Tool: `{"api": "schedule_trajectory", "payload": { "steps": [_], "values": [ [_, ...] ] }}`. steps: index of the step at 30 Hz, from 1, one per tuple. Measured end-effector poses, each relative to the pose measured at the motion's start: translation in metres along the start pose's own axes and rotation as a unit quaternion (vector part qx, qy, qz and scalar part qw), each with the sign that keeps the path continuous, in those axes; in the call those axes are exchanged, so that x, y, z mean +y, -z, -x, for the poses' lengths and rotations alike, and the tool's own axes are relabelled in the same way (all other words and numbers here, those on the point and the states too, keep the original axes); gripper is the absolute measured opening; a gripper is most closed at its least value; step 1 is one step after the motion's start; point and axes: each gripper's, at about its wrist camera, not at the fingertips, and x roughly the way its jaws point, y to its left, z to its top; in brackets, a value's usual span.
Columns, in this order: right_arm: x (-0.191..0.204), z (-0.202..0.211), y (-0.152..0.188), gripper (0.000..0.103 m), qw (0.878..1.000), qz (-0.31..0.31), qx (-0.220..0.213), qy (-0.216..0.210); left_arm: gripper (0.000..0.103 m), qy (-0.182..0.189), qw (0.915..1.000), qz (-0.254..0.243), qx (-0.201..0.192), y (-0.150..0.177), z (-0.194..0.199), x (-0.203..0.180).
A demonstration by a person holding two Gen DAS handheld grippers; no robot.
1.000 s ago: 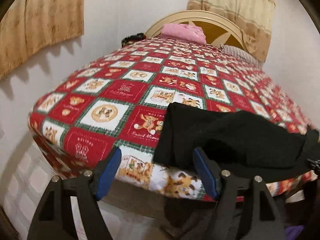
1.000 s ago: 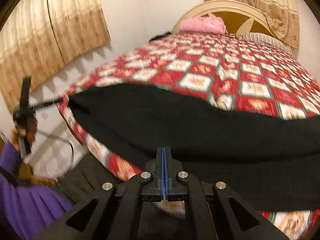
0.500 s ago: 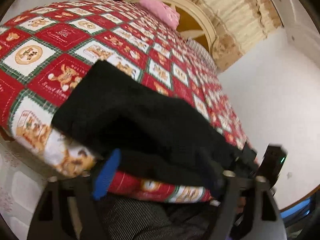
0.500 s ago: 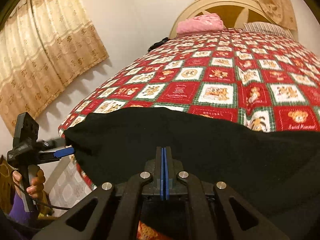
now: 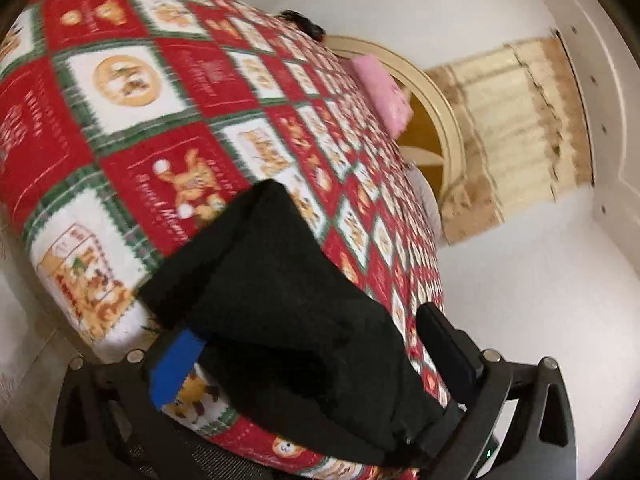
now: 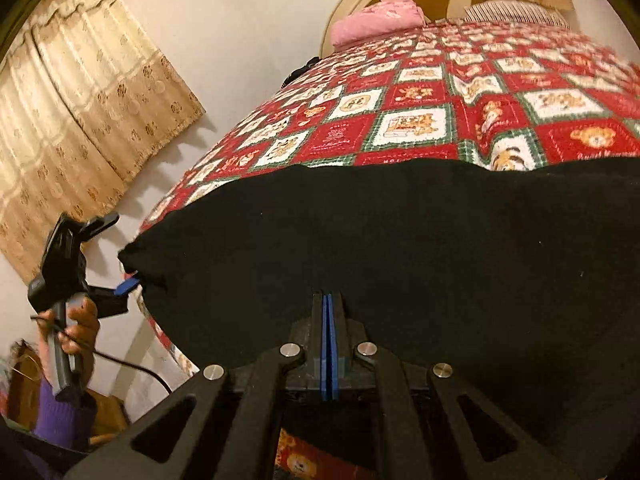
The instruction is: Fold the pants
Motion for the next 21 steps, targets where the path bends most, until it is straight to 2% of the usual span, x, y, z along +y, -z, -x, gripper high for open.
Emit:
{"api": "schedule_trajectory", "payload": {
  "steps": [1, 3, 4, 5, 6, 8, 9, 11, 14, 16, 19, 21],
  "values": [
    [0.004, 0.0, 0.001, 0.001, 1.0, 0.01, -0.002, 0.009, 0.09, -0.009, 0.9999, -0.003, -0.005, 0.001, -0.001, 0.0],
    [0.008, 0.001, 0.002, 0.001, 1.0, 0.022, -0.006, 0.021, 0.057, -0.053, 0.9979, -0.036, -0.008, 0.002, -0.001, -0.005],
    [0.009, 0.002, 0.003, 0.001, 0.999, 0.024, -0.007, 0.024, 0.049, -0.065, 0.9966, -0.049, -0.008, 0.002, -0.001, -0.007],
    [0.009, 0.002, 0.003, 0.001, 0.999, 0.024, -0.009, 0.027, 0.032, -0.053, 0.997, -0.056, -0.007, 0.002, -0.001, -0.005],
    [0.009, 0.002, 0.003, 0.001, 0.999, 0.025, -0.01, 0.029, 0.029, -0.029, 0.9983, -0.05, -0.008, 0.001, -0.001, -0.003],
    [0.01, 0.004, 0.003, 0.001, 0.999, 0.024, -0.01, 0.031, 0.025, -0.02, 0.9982, -0.054, -0.017, -0.001, 0.0, -0.005],
    [0.01, 0.006, 0.003, 0.001, 0.999, 0.02, -0.01, 0.031, 0.02, -0.029, 0.9962, -0.079, -0.025, -0.002, 0.002, -0.013],
    [0.008, 0.01, 0.003, 0.002, 1.0, 0.006, -0.013, 0.026, 0.019, -0.034, 0.9917, -0.119, -0.037, 0.0, 0.01, -0.024],
    [0.007, 0.019, 0.005, 0.002, 0.999, -0.015, -0.03, 0.016, 0.019, -0.045, 0.9797, -0.186, -0.059, 0.002, 0.023, -0.042],
    [0.007, 0.021, 0.006, 0.002, 0.999, -0.02, -0.03, 0.01, 0.019, -0.065, 0.9747, -0.206, -0.055, 0.004, 0.024, -0.041],
    [0.013, 0.019, 0.008, 0.002, 1.0, -0.009, -0.02, 0.013, 0.019, -0.124, 0.9676, -0.216, -0.039, 0.009, 0.013, -0.023],
    [0.016, 0.019, 0.011, 0.002, 1.0, -0.003, -0.016, 0.017, 0.023, -0.173, 0.955, -0.24, -0.027, 0.012, -0.002, -0.011]
  ]
}}
